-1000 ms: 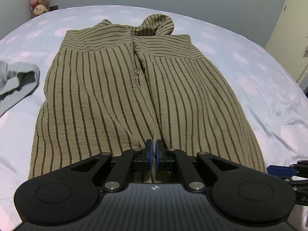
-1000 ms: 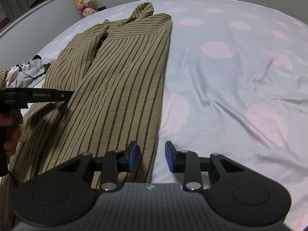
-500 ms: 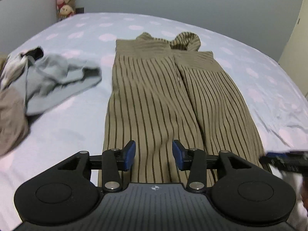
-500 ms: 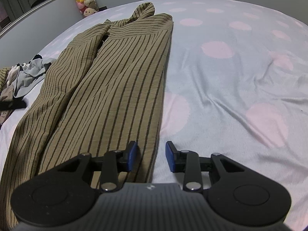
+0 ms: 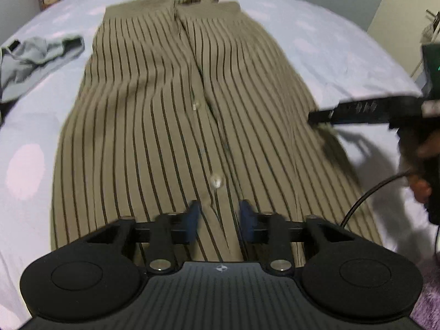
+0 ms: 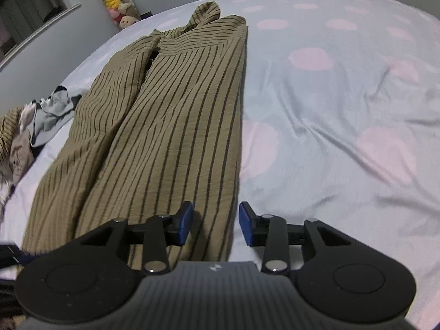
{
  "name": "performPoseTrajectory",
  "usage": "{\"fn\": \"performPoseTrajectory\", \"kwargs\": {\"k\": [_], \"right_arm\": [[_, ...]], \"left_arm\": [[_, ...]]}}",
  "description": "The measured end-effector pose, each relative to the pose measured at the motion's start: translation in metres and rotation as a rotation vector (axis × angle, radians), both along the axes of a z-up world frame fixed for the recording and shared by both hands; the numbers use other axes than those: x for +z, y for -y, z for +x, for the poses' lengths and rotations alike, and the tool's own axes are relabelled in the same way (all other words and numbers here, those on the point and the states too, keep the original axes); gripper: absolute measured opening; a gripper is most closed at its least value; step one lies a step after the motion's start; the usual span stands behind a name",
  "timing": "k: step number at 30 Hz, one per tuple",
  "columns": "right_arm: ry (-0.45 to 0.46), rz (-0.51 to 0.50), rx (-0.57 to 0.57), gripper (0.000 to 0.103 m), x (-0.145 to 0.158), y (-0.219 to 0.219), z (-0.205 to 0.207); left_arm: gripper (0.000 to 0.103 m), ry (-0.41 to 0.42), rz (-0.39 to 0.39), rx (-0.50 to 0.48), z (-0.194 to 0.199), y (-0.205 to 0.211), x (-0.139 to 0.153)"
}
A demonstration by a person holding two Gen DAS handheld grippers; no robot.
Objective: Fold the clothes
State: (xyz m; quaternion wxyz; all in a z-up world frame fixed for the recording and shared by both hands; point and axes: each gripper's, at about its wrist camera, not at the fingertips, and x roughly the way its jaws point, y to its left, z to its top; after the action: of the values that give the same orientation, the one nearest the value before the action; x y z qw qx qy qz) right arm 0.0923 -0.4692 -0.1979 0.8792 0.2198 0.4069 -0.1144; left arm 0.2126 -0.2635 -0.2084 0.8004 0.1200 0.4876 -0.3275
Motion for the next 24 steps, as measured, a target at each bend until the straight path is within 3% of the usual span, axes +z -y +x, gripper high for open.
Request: {"fn": "performPoseTrajectory", "kwargs": {"k": [2, 5, 9, 12, 16, 18, 23, 24], "right_arm": [[0.001, -0.003, 0.006, 0.041, 0.007, -0.008, -0.004], [0.020, 0.019, 0.031, 0.042, 0.019, -0.030, -0.017], [0.029, 0.107, 0.079, 0.042, 0.025, -0.070, -0.043], [-0.011, 0.112, 0.105, 0.042, 0.028, -0.096, -0.058], [-0.052, 0.049, 0.128, 0.043, 0.041, -0.118, -0.079], [-0.067, 0.009, 0.172, 0.047, 0.048, -0.129, -0.088], [-0.120, -0.095, 0.356, 0.059, 0.050, -0.168, -0.103], [-0.132, -0.117, 0.399, 0.060, 0.049, -0.177, -0.105]], "left_arm": [[0.000, -0.007, -0.002, -0.011, 0.000, -0.003, -0.001], [0.000, -0.045, -0.025, -0.025, 0.002, -0.009, -0.001], [0.000, -0.214, -0.070, -0.034, 0.004, -0.016, -0.011], [0.000, -0.212, -0.096, -0.014, -0.001, -0.025, -0.004], [0.000, -0.164, -0.134, -0.062, -0.011, -0.040, 0.023], [0.005, -0.133, -0.127, -0.106, -0.021, -0.049, 0.034], [0.048, -0.076, -0.046, -0.263, -0.044, -0.066, 0.045], [0.050, -0.073, -0.029, -0.287, -0.047, -0.068, 0.045]]}}
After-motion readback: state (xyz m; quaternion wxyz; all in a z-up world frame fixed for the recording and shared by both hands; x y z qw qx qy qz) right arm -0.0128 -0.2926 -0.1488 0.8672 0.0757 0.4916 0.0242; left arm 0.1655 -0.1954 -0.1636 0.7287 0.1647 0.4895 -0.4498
